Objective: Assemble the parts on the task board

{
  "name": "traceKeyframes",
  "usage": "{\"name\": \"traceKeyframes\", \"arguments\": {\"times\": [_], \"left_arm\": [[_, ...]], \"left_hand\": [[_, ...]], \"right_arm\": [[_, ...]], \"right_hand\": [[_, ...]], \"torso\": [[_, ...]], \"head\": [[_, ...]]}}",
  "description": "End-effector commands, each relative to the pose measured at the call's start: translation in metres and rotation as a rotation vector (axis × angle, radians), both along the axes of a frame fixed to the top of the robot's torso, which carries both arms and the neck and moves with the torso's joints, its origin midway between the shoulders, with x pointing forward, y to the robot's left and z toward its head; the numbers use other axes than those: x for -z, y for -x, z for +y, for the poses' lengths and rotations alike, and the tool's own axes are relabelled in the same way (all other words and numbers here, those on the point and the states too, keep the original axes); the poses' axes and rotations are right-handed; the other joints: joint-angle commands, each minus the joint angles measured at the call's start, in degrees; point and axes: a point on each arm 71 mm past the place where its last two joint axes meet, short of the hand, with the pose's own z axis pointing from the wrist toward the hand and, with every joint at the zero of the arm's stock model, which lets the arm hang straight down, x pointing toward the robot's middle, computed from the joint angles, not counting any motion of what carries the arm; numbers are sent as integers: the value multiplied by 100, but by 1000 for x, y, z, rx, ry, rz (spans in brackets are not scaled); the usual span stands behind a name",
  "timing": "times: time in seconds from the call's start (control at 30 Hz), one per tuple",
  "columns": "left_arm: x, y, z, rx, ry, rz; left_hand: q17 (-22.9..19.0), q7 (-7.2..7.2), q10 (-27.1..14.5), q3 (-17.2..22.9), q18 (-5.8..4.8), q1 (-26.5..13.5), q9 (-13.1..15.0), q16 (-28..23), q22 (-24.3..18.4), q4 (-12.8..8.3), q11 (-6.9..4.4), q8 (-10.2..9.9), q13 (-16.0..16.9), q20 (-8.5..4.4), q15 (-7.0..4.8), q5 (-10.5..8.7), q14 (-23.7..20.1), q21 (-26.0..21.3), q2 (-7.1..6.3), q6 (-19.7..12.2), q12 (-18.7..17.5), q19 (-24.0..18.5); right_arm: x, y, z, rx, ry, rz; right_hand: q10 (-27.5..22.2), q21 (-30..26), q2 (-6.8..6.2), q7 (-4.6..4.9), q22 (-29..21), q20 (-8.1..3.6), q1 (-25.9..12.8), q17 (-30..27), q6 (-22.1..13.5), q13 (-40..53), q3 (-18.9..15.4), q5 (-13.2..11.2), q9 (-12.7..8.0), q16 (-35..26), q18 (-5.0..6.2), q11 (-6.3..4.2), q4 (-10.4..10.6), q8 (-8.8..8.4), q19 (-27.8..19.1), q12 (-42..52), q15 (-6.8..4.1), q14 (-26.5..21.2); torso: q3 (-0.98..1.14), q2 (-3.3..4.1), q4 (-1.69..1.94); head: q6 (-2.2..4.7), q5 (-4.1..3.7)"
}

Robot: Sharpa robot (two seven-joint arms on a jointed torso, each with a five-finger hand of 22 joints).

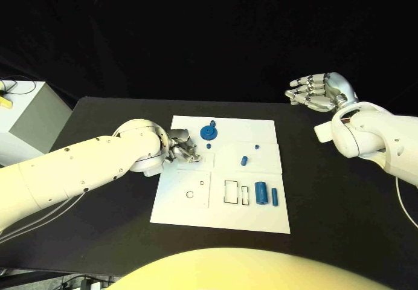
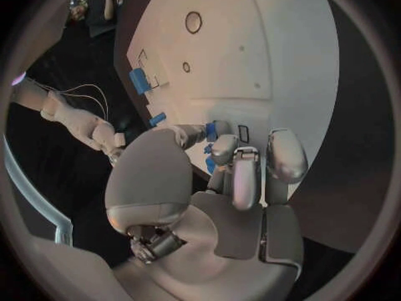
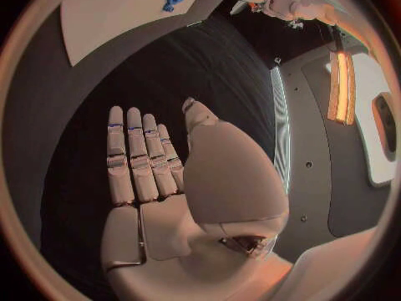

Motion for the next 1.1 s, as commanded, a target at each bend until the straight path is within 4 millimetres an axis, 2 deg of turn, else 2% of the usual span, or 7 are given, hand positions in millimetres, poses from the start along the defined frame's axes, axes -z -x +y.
{"name": "traceKeyframes", "arguments": {"times": [0.03, 0.13, 0.27, 0.47, 0.6, 0.9, 1.1], "left_arm": [[3, 4, -5, -16, 78, 70], [3, 4, -5, -29, 105, 86], [0, 3, -5, -38, 129, 98], [-6, 2, -6, -37, 160, 117], [-8, 2, -5, -31, 167, 131], [-9, -6, 1, -25, 152, 144], [-11, -16, 4, 18, 127, 213]], "left_hand": [[1197, 3, -18, 871, -14, -97, 53, -8, -2, -669, 19, 76, -3, 12, 47, 9, 479, -16, -57, -63, -19, -53], [1195, 8, -12, 1177, -12, -195, 121, -9, -5, -905, 22, 144, 3, 19, 53, 7, 477, -17, -36, -67, -14, -64], [1200, 12, -14, 1308, -13, -237, 150, -6, -1, -1031, 26, 168, 2, 23, 54, 2, 479, -14, -27, -82, -14, -67], [1198, 17, -17, 1366, -11, -255, 164, -8, -8, -1099, 30, 180, -2, 25, 57, -2, 478, -17, -22, -87, -16, -74], [1194, 38, -43, 1579, -9, -286, 189, -10, -11, -1308, 43, 193, -15, 33, 67, -58, 475, -16, -50, -108, -27, -88], [1195, 43, -36, 1594, -9, -324, 194, -9, -11, -1307, 50, 197, -11, 37, 73, -62, 475, -16, -42, -103, -23, -91], [1192, 44, -51, 1610, -2, -319, 197, -11, -48, -1344, 50, 196, -36, 40, 76, -61, 474, -33, -46, -107, -34, -113]], "right_arm": [[0, 0, 1, -13, -1, -5], [0, 0, 1, -14, -1, -4], [1, 0, 1, -13, -1, -4], [1, 0, 1, -13, -1, -4], [2, 0, 2, -13, -1, -3], [3, 0, 2, -12, -1, 1], [4, -1, 3, -13, -2, 3]], "right_hand": [[38, 5, 20, 136, -5, 25, -49, -5, 48, -9, 21, 26, -8, -28, 82, -5, 17, -30, 5, -30, 20, 15], [40, 6, 23, 136, -8, 24, -47, -9, 49, -9, 25, 34, -9, -28, 82, -5, 15, -31, 6, -32, 20, 16], [40, 6, 23, 136, -8, 24, -47, -9, 49, -9, 25, 34, -9, -28, 82, -5, 15, -31, 6, -32, 20, 16], [40, 6, 23, 136, -8, 24, -47, -9, 49, -9, 25, 34, -9, -28, 82, -5, 15, -31, 6, -32, 20, 16], [42, 7, 26, 135, -13, 24, -46, -14, 52, -9, 29, 44, -9, -29, 83, -6, 14, -32, 7, -35, 20, 19], [42, 7, 26, 135, -13, 24, -46, -14, 52, -9, 29, 44, -9, -29, 83, -6, 14, -32, 7, -35, 20, 19], [42, 7, 26, 135, -13, 24, -46, -14, 52, -9, 29, 44, -9, -29, 83, -6, 14, -32, 7, -35, 20, 19]], "torso": [[2, 2, -3], [2, 2, -5], [2, 1, -6], [0, -2, 0], [6, -10, 2], [4, -10, -6], [5, -13, -4]], "head": [[1, -9], [1, -9], [1, -8], [1, -6], [1, 15], [1, -3], [1, -16]]}}
